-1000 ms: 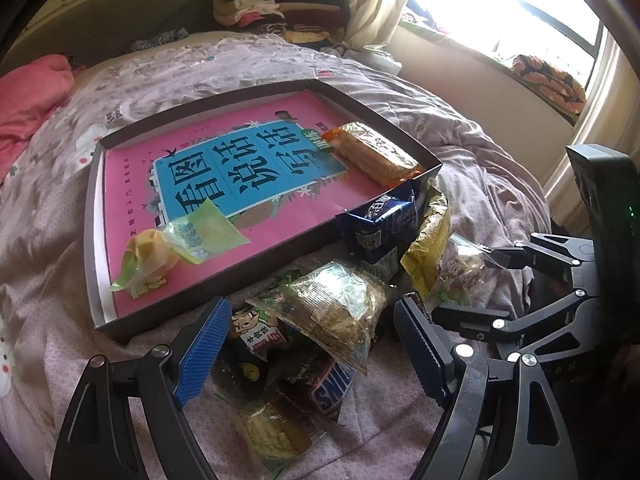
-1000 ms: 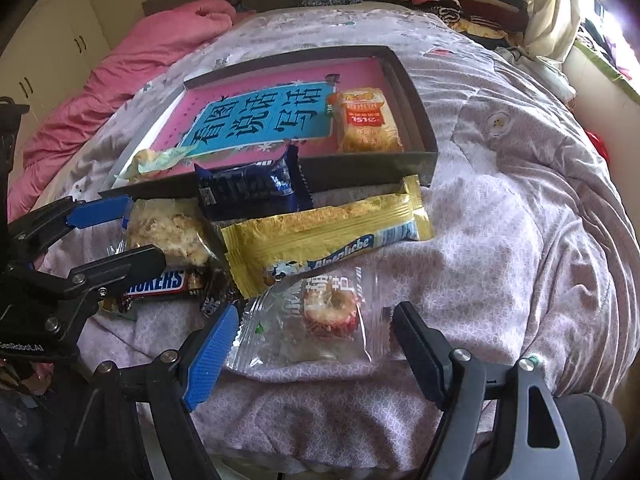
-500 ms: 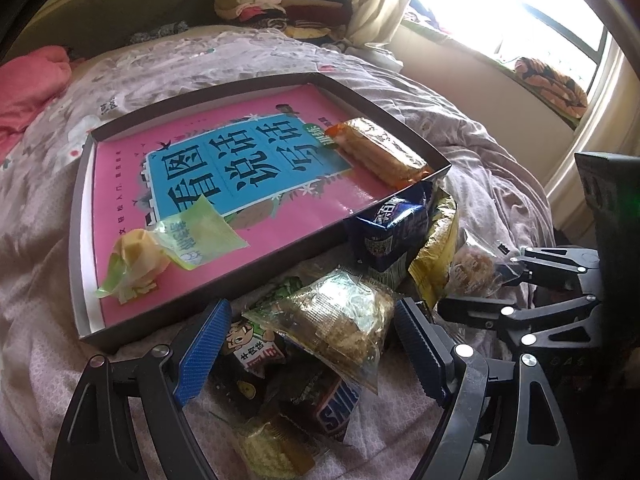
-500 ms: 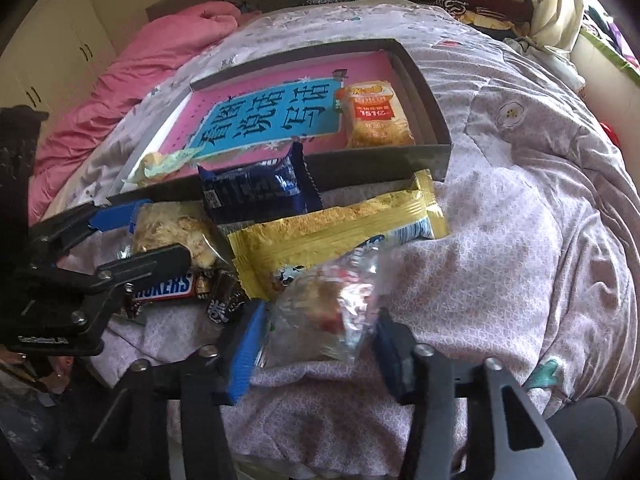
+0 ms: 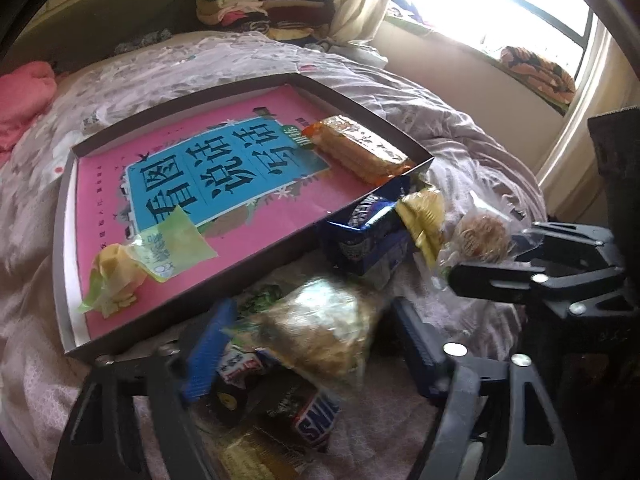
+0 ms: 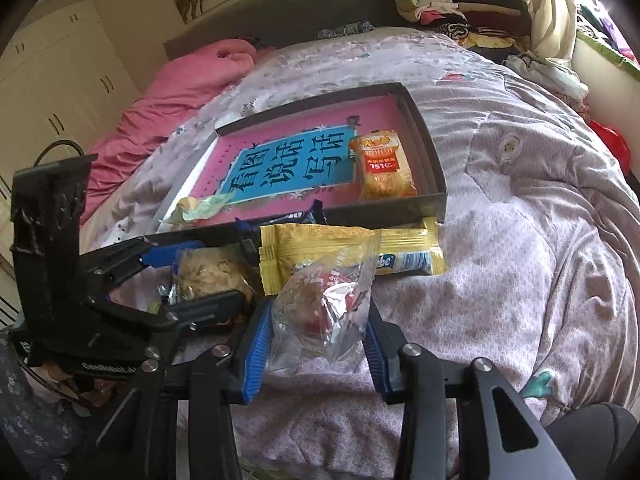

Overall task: Organize snacks
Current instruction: 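Reach to the pile and grasp the clear bag of pink candy with the right tool, then grasp the clear cracker bag with the left tool while the right tool lifts the candy bag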

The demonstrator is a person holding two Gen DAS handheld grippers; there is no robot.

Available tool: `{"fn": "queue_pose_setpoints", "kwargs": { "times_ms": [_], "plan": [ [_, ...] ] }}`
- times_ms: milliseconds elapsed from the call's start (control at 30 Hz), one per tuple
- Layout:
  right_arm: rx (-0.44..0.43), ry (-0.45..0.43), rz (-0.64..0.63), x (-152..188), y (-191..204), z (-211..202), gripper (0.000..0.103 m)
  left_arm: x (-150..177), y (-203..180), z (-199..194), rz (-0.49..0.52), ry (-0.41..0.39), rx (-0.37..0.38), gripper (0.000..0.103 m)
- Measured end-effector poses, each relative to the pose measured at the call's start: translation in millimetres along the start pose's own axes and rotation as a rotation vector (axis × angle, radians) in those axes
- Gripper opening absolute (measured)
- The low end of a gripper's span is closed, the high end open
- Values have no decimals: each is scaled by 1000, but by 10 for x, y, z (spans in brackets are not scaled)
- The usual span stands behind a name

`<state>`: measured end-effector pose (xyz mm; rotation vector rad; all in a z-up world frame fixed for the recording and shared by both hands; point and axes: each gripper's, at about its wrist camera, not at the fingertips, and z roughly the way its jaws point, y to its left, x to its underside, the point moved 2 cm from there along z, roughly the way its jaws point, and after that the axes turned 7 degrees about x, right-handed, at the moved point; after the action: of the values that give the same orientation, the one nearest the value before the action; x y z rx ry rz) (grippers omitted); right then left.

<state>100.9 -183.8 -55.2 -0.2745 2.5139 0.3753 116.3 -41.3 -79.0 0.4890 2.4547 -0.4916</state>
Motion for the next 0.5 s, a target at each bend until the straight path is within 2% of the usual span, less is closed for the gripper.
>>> {"fn": "queue_pose_setpoints", "kwargs": {
  "times_ms": [300,500],
  "plan": [
    [-70,-76,-39,-42,122,-147,43,19,75,-56,-32,-3,14,64],
    [-109,-111,-39,-68,135,-207,43,42,157,-146,-73,-17,41,61]
  ]
}}
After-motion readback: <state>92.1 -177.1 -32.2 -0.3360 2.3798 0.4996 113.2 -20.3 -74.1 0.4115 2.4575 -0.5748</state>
